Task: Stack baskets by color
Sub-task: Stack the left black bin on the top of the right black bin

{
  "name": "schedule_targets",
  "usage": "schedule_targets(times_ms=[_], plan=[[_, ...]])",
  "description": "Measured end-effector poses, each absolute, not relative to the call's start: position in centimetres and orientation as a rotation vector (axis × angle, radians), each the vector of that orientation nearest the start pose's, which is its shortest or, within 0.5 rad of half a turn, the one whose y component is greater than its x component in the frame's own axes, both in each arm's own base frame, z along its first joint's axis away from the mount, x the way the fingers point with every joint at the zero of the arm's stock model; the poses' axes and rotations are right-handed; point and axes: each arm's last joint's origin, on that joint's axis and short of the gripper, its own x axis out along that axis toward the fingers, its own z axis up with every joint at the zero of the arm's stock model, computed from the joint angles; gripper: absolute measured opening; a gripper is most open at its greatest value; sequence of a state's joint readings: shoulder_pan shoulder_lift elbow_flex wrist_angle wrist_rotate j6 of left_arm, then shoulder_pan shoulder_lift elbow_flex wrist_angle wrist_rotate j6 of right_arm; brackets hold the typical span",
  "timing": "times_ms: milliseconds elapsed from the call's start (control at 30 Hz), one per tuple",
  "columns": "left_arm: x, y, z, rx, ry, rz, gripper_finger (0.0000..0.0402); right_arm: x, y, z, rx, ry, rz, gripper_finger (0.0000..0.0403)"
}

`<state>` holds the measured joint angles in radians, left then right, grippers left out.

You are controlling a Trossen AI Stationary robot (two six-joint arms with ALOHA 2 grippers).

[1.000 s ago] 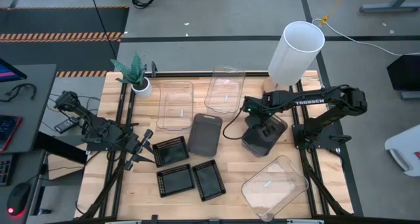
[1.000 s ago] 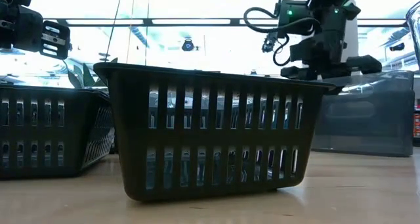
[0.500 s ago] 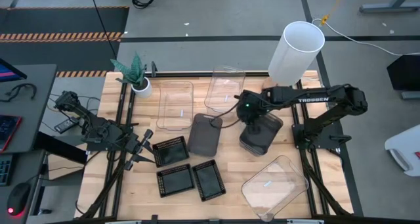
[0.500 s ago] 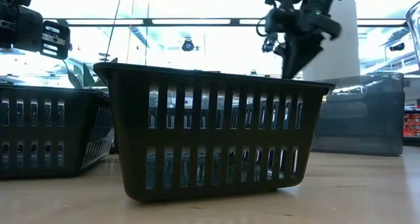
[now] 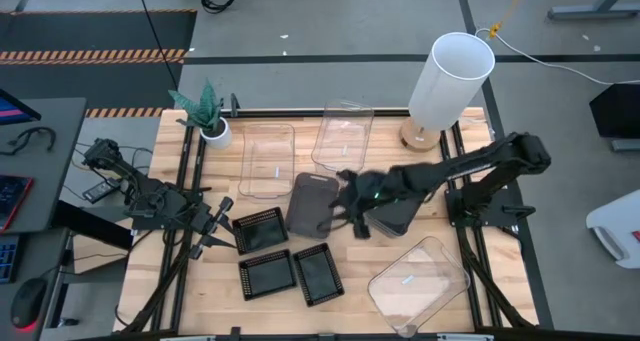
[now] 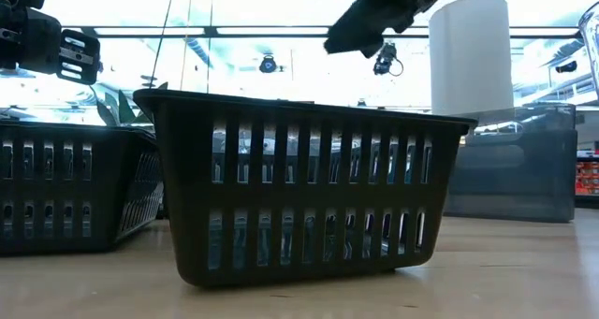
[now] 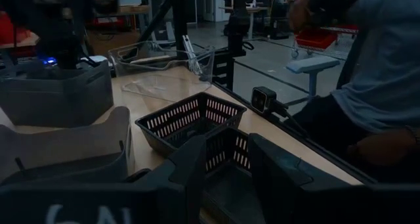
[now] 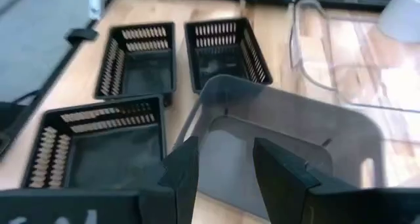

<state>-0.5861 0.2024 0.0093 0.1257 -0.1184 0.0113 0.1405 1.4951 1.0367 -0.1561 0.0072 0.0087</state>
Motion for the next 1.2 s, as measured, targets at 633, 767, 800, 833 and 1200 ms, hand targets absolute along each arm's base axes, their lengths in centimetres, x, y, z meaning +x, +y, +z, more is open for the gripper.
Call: schedule_targets(times_ms=[633, 767, 800, 833, 1200], plan=[[9.3, -5.8, 16.2, 0.035, 0.062, -0.469, 0.0121, 39.7, 6.9, 22.4, -0.307, 1.140, 0.114, 0.0184], [9.3, -5.8, 16.2, 0.035, 0.063, -0.468, 0.0121, 40.2, 6.1, 22.1, -0.426, 1.241, 0.119, 0.0210], [9.3, -5.8, 16.2, 0.035, 0.064, -0.468, 0.0121, 40.3, 6.0, 22.2, -0.452, 1.252, 0.127, 0.0216], [9.3, -5.8, 16.2, 0.035, 0.063, -0.468, 0.0121, 40.4, 5.9, 22.4, -0.479, 1.255, 0.136, 0.0221], [9.3, -5.8, 16.2, 0.035, 0.064, -0.468, 0.0121, 40.1, 6.0, 21.1, -0.820, 1.235, 0.400, 0.0221]])
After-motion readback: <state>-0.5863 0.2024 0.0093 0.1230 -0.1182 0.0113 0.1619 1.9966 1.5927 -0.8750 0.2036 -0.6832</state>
